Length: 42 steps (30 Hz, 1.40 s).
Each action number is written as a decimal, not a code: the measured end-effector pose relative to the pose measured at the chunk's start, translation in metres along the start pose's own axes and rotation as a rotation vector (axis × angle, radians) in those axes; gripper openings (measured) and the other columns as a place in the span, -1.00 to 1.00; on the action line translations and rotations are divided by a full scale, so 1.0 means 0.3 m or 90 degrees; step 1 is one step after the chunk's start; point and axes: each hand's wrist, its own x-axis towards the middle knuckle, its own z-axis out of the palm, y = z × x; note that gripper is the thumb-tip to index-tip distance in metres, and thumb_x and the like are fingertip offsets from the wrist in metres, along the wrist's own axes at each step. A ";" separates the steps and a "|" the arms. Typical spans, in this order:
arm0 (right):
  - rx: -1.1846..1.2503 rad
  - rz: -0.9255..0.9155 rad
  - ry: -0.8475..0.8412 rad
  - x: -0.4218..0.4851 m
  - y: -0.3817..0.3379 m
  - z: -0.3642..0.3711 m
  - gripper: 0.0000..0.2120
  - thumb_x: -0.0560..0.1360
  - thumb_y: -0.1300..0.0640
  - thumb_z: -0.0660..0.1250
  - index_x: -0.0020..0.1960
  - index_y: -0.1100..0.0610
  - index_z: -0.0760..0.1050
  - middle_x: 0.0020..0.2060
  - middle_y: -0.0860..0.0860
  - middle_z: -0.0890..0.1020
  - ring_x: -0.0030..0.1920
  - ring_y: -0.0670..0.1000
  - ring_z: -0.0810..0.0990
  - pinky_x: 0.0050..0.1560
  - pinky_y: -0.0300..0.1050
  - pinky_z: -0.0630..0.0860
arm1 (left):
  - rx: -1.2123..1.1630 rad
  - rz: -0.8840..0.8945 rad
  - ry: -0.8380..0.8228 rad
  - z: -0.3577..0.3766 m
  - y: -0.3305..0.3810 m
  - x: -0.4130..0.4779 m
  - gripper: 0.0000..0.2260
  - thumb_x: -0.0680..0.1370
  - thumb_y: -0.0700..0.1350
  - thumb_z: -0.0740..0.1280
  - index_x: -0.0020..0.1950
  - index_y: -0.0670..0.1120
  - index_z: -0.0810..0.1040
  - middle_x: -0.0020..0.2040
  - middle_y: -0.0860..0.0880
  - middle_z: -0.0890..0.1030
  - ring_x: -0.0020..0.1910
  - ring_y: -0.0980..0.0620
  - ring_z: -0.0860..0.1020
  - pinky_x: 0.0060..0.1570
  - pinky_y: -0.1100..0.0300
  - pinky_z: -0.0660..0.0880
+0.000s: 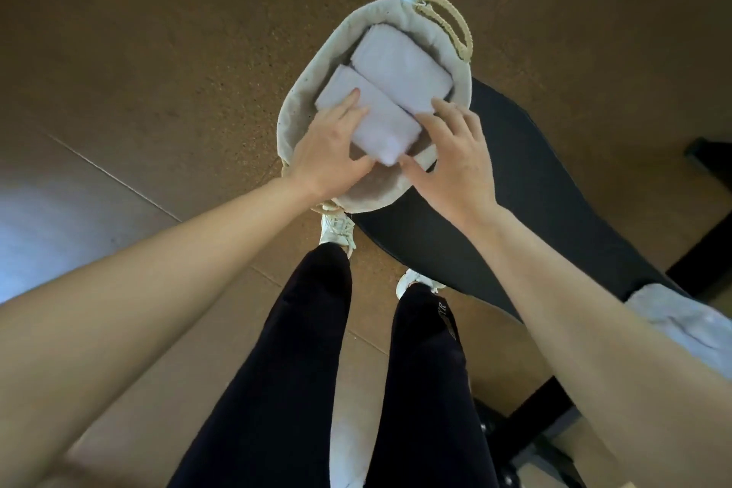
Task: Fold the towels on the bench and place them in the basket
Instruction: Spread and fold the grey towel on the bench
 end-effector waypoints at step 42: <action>0.185 0.567 0.108 -1.498 1.502 -0.087 -0.48 0.46 0.24 0.45 0.40 0.17 0.47 0.43 0.14 0.37 0.40 0.22 0.41 0.42 0.05 0.38 | 0.274 0.227 -0.419 1.552 1.208 -0.297 -0.76 0.63 -0.07 0.37 0.29 0.03 0.61 0.22 0.06 0.63 0.19 0.04 0.60 0.26 0.05 0.54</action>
